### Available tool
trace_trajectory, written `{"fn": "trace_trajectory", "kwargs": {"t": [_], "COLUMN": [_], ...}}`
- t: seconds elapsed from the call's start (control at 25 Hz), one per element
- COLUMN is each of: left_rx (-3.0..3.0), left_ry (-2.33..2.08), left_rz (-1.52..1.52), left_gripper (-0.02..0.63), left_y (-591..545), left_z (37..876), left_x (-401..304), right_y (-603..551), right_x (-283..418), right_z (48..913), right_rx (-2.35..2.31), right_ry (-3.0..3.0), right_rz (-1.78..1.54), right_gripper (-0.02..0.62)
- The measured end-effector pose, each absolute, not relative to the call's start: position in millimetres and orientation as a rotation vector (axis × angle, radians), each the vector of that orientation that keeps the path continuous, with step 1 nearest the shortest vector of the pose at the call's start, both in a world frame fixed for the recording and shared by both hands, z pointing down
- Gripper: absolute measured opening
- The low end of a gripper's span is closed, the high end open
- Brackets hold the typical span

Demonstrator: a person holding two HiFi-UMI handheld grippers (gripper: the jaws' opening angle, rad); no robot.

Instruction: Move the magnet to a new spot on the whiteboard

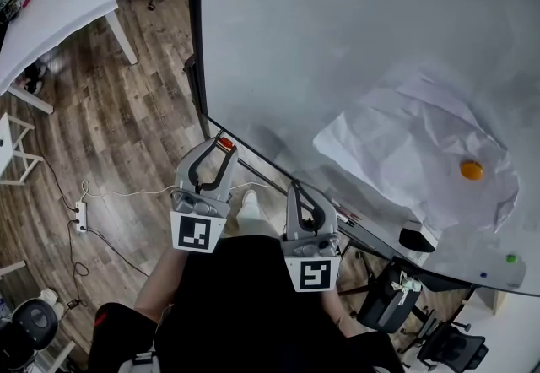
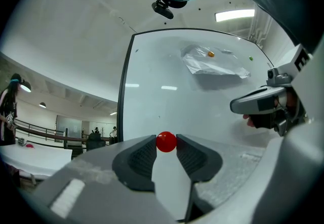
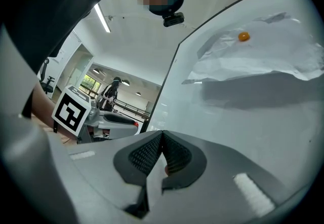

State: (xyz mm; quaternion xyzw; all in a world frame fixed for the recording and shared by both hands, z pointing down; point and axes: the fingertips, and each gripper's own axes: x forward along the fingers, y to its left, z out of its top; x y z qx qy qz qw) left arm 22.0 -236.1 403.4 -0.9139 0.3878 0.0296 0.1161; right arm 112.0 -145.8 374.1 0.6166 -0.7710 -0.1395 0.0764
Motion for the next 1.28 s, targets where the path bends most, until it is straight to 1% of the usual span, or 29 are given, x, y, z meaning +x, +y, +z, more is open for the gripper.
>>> {"fn": "trace_trajectory", "kwargs": {"t": [1.28], "left_rx": [-2.695], "left_ry": [1.089], "left_rz": [0.068], "left_gripper": [0.127], "left_y": [-294], "left_z": [420], "left_x": [52], "right_y": [-169], "right_x": [141], "right_z": [389], "right_rx": [1.889], "right_ry": [-2.220], "right_rz": [-0.365], "right_gripper": [0.002]}}
